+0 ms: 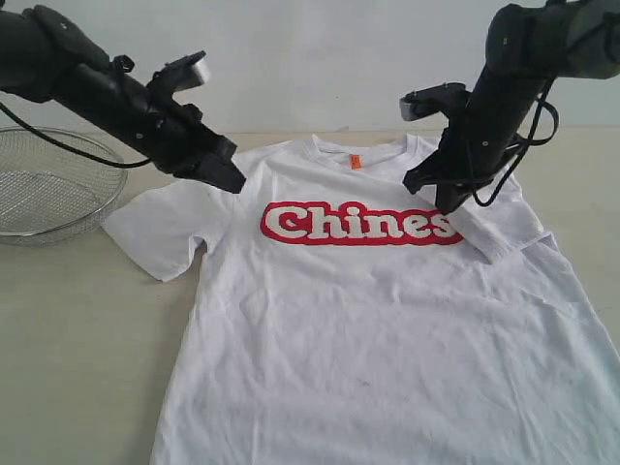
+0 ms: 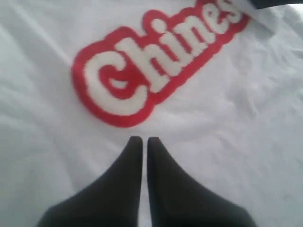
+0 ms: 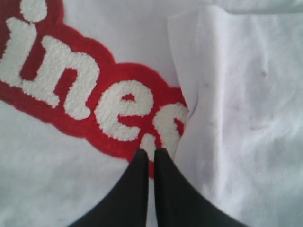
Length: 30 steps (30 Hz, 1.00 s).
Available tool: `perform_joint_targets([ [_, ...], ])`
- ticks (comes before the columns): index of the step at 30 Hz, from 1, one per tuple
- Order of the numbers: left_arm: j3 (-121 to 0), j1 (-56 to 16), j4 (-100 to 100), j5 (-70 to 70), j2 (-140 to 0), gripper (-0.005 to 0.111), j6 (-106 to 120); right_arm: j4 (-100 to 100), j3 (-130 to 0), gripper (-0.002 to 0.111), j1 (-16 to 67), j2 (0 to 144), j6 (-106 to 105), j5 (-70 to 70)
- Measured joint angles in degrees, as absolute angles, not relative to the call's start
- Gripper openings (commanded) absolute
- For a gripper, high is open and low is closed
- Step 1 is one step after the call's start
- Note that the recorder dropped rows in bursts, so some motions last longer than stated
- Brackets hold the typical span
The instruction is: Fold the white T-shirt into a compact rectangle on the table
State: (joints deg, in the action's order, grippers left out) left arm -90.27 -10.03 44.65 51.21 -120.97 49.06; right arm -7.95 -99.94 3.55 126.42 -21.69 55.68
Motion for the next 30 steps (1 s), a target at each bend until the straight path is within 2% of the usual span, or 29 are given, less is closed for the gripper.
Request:
perform_joint_targets([
  [6,-90.27,-9.69,34.5,42.82,-120.48,0.004,42.37,-9.31,-99.94,0.0,3.55,126.42,-21.66,55.5],
  [19,-86.83,-6.73,31.95,44.84,-123.31,0.004,32.21,-9.99,-99.94,0.0,3.55,126.42,-21.53,54.87],
  [25,-81.06,-7.33,31.77,49.76,-117.32,0.004,34.75,-9.99,-99.94,0.0,3.55,126.42,-21.53,54.73],
  [30,-68.89,-4.86,18.08,42.83,-105.16,0.004,21.73,-9.99,-99.94,0.0,3.55,126.42,-21.93,55.23],
])
